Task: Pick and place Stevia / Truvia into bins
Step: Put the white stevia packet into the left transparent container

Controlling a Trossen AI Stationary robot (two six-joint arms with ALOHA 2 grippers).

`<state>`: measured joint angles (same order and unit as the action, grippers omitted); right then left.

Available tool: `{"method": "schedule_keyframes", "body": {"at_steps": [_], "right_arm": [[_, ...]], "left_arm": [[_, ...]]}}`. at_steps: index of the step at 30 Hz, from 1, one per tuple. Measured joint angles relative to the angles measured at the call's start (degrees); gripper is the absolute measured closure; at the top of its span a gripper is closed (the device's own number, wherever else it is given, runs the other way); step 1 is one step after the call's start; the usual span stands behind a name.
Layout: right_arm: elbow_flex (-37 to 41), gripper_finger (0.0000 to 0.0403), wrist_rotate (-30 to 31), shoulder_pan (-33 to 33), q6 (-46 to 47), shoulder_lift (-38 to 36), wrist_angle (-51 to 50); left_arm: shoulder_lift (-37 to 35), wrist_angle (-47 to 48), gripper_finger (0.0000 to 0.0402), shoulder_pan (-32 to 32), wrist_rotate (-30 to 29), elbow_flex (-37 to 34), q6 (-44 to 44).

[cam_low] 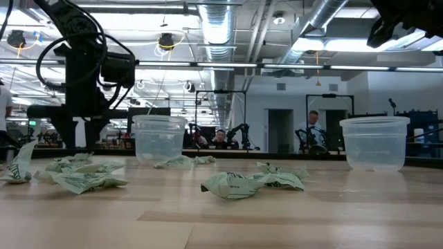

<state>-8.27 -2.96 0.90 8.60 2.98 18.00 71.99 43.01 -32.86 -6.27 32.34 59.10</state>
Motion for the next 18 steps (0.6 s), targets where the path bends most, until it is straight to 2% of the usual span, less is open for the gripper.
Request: {"method": "schedule_keyframes", "body": {"at_steps": [6, 14, 18], "right_arm": [[0.0, 0.0403, 0.0, -0.01, 0.0, 0.01, 0.01], [0.0, 0.0403, 0.0, 0.01, 0.0, 0.01, 0.02], [0.0, 0.0403, 0.0, 0.01, 0.0, 0.0, 0.02]], "left_arm": [[0.0, -4.37, 0.0244, -0.16, 0.45, -3.16, -0.19], [-0.13, -6.12, 0.0244, -0.4, 0.68, -3.95, -1.8], [-0.11, -6.52, 0.0265, -0.4, 0.66, -4.0, -2.42]]}}
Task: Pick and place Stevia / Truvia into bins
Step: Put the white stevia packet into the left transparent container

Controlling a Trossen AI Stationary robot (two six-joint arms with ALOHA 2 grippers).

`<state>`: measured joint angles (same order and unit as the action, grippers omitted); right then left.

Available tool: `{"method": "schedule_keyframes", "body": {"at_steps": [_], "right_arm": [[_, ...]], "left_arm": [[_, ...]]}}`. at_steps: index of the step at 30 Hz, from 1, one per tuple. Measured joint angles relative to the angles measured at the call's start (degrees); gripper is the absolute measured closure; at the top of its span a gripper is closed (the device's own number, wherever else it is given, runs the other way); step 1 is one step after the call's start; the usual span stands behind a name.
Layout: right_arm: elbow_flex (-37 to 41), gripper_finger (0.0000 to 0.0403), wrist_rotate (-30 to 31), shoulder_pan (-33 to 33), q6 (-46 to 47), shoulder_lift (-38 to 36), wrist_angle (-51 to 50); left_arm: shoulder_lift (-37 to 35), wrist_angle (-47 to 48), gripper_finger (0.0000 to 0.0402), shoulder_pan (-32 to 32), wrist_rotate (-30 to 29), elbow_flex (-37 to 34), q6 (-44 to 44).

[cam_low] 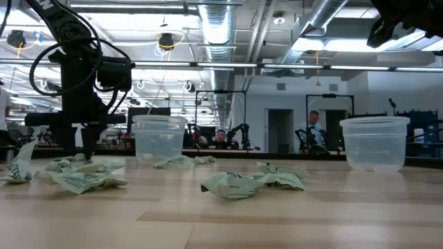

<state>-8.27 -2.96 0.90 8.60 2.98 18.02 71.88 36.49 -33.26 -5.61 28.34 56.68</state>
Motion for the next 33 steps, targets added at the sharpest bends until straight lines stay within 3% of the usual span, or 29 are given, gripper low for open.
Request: {"method": "schedule_keyframes", "body": {"at_steps": [10, 19, 27, 33], "right_arm": [[0.0, 0.0403, 0.02, -0.01, 0.0, 0.01, 0.0], [0.0, 0.0403, 0.02, 0.0, 0.0, -0.01, 0.0], [0.0, 0.0403, 0.0, 0.0, 0.0, 0.0, 0.0], [0.0, 0.0403, 0.02, -0.02, 0.0, 0.01, 0.0]], "left_arm": [[0.05, -1.46, 0.0393, 0.0, -1.09, -0.07, -2.55], [-0.71, -4.23, 0.0399, 1.71, -2.45, 5.48, -8.19], [-6.62, -5.84, 0.0401, 6.58, -4.53, 13.81, -15.15], [-9.01, -18.22, 0.0401, 13.18, 4.69, 16.91, -29.56]]}}
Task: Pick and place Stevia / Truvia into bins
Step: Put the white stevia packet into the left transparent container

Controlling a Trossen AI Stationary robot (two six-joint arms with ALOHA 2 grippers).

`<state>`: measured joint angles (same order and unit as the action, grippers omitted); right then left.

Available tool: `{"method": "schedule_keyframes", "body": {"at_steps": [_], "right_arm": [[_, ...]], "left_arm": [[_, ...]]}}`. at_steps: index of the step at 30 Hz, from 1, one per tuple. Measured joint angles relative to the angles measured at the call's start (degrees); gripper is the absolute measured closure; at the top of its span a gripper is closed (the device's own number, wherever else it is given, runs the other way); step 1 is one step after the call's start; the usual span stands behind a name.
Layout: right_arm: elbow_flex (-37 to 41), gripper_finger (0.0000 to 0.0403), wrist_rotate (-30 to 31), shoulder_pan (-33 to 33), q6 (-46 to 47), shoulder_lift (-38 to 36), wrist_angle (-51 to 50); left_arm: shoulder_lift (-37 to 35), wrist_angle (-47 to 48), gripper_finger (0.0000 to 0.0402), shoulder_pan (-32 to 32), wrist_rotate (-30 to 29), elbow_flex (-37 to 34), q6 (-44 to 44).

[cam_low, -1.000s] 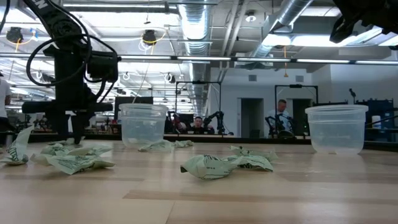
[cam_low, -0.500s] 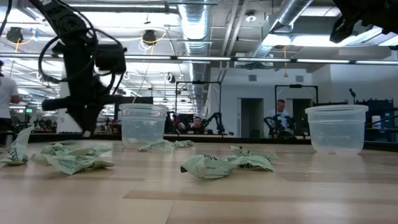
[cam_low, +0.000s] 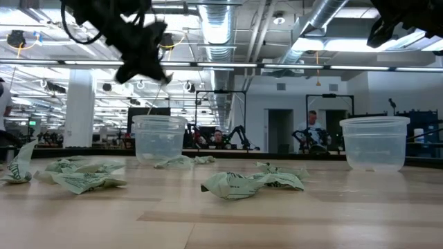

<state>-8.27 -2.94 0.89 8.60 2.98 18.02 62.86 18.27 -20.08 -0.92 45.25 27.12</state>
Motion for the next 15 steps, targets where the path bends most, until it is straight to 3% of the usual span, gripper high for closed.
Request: {"method": "schedule_keyframes", "body": {"at_steps": [8, 15], "right_arm": [[0.0, 0.0403, -0.02, 0.0, 0.0, -0.02, 0.0], [0.0, 0.0403, 0.0, 0.02, 0.0, -0.02, 0.0]], "left_arm": [[6.82, 6.11, 0.0401, 3.77, 2.62, 2.43, -16.49], [14.32, 7.46, 0.0401, 4.02, 6.97, 4.92, -19.9]]}}
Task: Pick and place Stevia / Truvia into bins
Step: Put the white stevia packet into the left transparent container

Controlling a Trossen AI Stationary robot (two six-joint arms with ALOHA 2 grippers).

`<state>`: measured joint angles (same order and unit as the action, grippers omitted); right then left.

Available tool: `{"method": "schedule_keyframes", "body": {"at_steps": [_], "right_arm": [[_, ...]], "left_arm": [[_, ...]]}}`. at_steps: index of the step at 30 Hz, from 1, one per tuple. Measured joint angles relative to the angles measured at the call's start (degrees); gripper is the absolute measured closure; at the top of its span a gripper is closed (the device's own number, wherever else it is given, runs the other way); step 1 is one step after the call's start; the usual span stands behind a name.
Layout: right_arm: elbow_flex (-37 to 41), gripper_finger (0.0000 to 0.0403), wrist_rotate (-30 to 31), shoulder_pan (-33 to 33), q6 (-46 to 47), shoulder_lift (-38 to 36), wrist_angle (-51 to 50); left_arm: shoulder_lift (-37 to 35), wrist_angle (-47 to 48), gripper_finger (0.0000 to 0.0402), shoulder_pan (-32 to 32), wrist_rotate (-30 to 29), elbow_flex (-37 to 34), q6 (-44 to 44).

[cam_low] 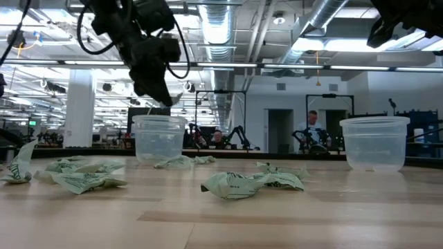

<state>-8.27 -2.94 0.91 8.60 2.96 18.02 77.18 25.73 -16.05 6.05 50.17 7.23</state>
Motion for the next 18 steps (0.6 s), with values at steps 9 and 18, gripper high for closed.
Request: {"method": "schedule_keyframes", "body": {"at_steps": [9, 18], "right_arm": [[0.0, 0.0403, -0.02, 0.0, 0.0, 0.0, 0.0], [0.0, 0.0403, -0.02, -0.02, 0.0, 0.02, 0.0]], "left_arm": [[4.11, 9.84, 0.0373, -0.02, -1.47, 3.88, 0.5], [4.14, 9.59, 0.0296, -0.05, -3.48, 3.94, 2.49]]}}
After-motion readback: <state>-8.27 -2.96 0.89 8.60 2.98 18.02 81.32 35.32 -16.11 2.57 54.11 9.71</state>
